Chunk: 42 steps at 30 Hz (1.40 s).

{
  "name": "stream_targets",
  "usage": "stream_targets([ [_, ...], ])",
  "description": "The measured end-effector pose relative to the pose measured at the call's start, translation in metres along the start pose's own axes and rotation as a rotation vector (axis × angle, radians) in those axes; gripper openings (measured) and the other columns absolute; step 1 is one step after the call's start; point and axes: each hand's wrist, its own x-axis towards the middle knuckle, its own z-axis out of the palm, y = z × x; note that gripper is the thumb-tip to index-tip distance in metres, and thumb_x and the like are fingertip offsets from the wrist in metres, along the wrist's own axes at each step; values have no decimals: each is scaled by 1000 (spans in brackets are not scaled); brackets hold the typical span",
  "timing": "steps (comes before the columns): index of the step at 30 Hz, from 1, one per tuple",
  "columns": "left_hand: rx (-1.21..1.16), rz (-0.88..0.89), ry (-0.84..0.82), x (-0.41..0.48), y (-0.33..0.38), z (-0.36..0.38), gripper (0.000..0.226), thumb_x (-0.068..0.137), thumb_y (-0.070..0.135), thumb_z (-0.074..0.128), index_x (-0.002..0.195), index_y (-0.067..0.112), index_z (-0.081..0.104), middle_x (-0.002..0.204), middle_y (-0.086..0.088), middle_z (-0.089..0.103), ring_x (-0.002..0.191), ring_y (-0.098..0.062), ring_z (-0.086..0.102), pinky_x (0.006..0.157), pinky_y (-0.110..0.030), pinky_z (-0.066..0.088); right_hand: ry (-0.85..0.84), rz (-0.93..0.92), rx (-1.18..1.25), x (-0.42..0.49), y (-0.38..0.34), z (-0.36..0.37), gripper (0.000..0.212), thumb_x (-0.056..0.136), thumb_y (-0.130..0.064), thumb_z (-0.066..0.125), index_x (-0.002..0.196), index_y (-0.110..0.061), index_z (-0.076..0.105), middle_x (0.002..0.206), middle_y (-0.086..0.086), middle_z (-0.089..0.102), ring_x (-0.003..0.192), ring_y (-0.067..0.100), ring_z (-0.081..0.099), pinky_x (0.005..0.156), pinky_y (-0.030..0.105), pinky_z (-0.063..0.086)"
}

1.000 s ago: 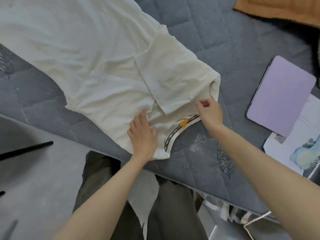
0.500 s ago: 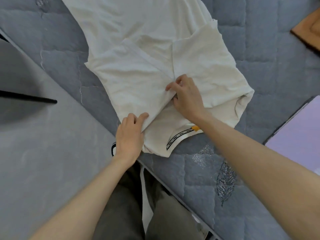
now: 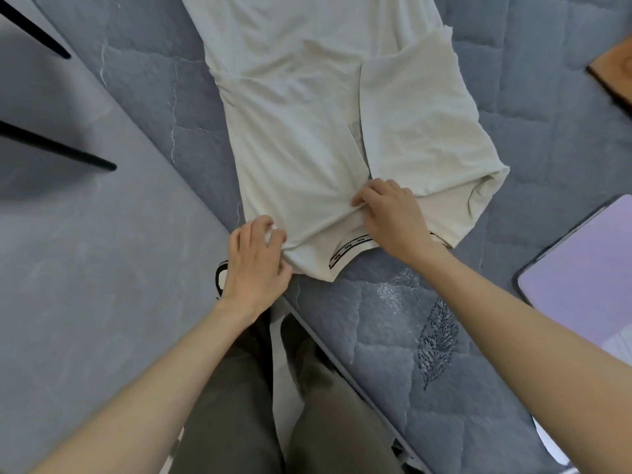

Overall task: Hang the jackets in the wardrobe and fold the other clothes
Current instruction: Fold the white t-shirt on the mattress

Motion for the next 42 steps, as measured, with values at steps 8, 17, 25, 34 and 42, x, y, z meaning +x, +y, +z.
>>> stream_targets([
  [8, 232, 190, -222, 3, 35, 17, 106, 78, 30, 53, 145, 16, -28, 155, -14, -26, 143, -31, -22, 117, -49, -6, 279, 810, 266, -44, 23, -6, 53, 88, -32, 60, 137, -22, 42, 155, 5, 21, 133, 35, 23, 106, 48, 27],
  [17, 221, 190, -185, 14, 31, 30, 75, 90, 2, 24, 141, 11, -30, 157, -7, -20, 146, -29, -11, 120, -41, 1, 394, 1310, 842, 3, 51, -13, 100, 67, -57, 76, 140, -6, 30, 142, 11, 36, 130, 31, 38, 106, 45, 36],
  [25, -39, 97, -203, 22, 32, 8, 79, 86, -12, 36, 151, 28, 16, 152, 0, 32, 136, -24, 35, 107, -31, 31, 276, 1250, 678, 25, 50, -20, 47, 85, -40, 59, 120, -8, 55, 128, 10, 49, 117, 30, 48, 86, 34, 39],
  [34, -33, 174, -246, 11, 58, -34, 46, 92, 15, 38, 125, 47, 43, 91, 10, 65, 80, -17, 58, 65, -28, 35, 519, 1171, 735, -36, 57, -41, 21, 92, -30, 56, 97, -16, 43, 88, -3, 48, 82, 20, 49, 71, 32, 38],
  [42, -206, 335, -629, -4, 115, -31, 40, 97, 22, 39, 131, 43, 48, 122, 7, 63, 111, -19, 54, 72, -24, 30, 476, 1271, 890, -119, 77, -57, 32, 90, -22, 58, 115, -4, 48, 100, 4, 51, 90, 23, 49, 65, 29, 39],
])
